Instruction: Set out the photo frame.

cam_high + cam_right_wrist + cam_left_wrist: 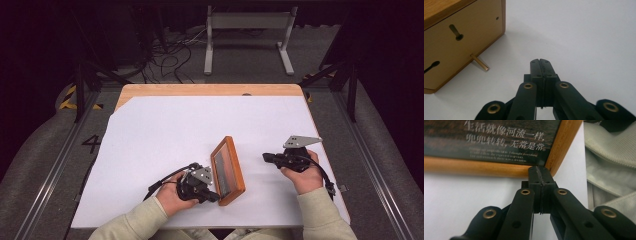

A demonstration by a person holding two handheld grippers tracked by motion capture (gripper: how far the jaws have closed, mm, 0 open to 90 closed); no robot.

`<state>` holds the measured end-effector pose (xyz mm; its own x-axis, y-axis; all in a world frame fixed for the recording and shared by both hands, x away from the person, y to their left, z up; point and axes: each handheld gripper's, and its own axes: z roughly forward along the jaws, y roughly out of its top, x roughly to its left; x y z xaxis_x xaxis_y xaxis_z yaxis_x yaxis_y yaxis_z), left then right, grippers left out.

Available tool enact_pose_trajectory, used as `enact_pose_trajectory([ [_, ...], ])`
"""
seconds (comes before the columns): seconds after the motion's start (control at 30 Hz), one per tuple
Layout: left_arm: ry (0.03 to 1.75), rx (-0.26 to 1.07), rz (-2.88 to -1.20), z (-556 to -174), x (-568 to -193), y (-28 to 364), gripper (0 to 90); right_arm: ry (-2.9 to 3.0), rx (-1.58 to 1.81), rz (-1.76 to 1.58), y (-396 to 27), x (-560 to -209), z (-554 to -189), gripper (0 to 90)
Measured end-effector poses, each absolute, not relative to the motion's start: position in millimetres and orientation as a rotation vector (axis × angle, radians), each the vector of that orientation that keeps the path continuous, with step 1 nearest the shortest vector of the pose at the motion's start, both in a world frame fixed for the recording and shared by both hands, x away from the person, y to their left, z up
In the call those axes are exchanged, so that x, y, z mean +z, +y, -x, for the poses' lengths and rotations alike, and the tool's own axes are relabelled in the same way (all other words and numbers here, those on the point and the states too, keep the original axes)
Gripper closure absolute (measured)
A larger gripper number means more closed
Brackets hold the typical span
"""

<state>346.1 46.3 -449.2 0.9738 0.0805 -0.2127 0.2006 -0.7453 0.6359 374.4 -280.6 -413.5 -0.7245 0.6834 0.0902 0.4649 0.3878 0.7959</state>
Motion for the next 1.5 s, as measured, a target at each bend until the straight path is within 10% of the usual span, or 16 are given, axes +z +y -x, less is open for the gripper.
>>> enact_pose_trajectory([
  [1.5,0.264,-0.063,-2.356,-340.6,-447.3,-17.4,90.0,2.464,1.217,-0.954,-286.3,-418.0,-348.0,90.0],
])
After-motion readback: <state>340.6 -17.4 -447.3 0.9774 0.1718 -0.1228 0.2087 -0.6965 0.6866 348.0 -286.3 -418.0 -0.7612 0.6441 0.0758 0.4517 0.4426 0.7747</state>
